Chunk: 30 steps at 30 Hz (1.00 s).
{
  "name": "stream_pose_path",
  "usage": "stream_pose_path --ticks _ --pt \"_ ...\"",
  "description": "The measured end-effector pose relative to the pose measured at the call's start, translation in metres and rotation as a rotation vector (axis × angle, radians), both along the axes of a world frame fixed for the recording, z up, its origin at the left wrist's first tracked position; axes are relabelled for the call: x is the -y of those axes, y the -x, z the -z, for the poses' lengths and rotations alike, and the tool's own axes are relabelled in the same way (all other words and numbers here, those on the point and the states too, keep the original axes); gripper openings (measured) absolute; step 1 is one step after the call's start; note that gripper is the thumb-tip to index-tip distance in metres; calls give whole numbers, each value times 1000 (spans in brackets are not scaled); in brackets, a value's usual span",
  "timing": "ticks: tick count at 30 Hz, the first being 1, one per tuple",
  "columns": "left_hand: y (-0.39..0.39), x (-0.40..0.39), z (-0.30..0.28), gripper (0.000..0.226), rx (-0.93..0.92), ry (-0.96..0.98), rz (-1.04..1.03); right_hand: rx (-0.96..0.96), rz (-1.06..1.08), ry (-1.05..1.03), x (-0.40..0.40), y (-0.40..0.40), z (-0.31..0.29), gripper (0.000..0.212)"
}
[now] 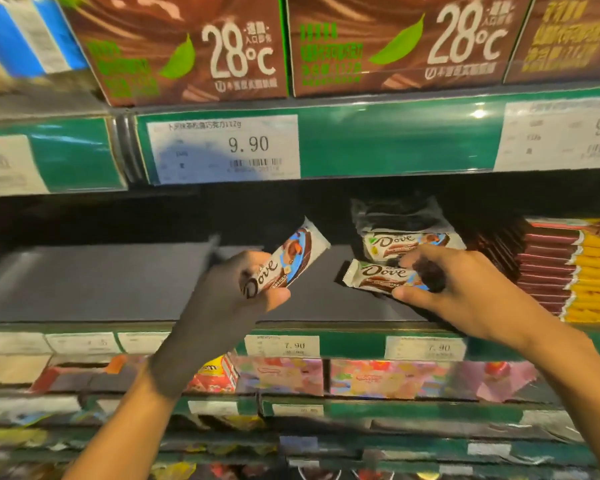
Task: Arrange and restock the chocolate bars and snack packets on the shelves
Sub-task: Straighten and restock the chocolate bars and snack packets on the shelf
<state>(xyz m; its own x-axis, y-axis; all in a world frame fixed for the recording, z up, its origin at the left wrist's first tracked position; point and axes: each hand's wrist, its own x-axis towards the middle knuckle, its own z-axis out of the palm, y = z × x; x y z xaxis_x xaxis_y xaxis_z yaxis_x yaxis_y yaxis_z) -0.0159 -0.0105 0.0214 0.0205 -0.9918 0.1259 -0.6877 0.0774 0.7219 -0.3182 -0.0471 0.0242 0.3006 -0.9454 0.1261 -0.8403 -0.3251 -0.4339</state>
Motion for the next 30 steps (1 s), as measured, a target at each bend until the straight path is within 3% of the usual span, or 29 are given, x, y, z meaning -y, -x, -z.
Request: stream_pose_path --ticks 4,7,9,13,19,25,30 --pt "-5 -29 -1 36 -191 14 -144 107 -6 -14 1 -13 -4 57" --pt "-19 -54 1 44 -322 -22 -233 199 -40 -36 -6 -28 -6 37" --pt "-29 -76 2 34 -320 5 -250 266 -107 -20 -13 -42 -8 20" --pt "-55 -124 1 22 -440 61 -367 338 -202 5 -36 -89 -12 18" --pt "-132 -212 2 18 -520 153 -536 459 -320 -14 -88 -197 -24 16" --pt "-232 -332 21 21 -691 195 -762 663 -470 -252 -180 -331 -17 10" --pt "-301 -408 25 23 -675 220 -932 663 -597 -344 -233 -440 9 15"
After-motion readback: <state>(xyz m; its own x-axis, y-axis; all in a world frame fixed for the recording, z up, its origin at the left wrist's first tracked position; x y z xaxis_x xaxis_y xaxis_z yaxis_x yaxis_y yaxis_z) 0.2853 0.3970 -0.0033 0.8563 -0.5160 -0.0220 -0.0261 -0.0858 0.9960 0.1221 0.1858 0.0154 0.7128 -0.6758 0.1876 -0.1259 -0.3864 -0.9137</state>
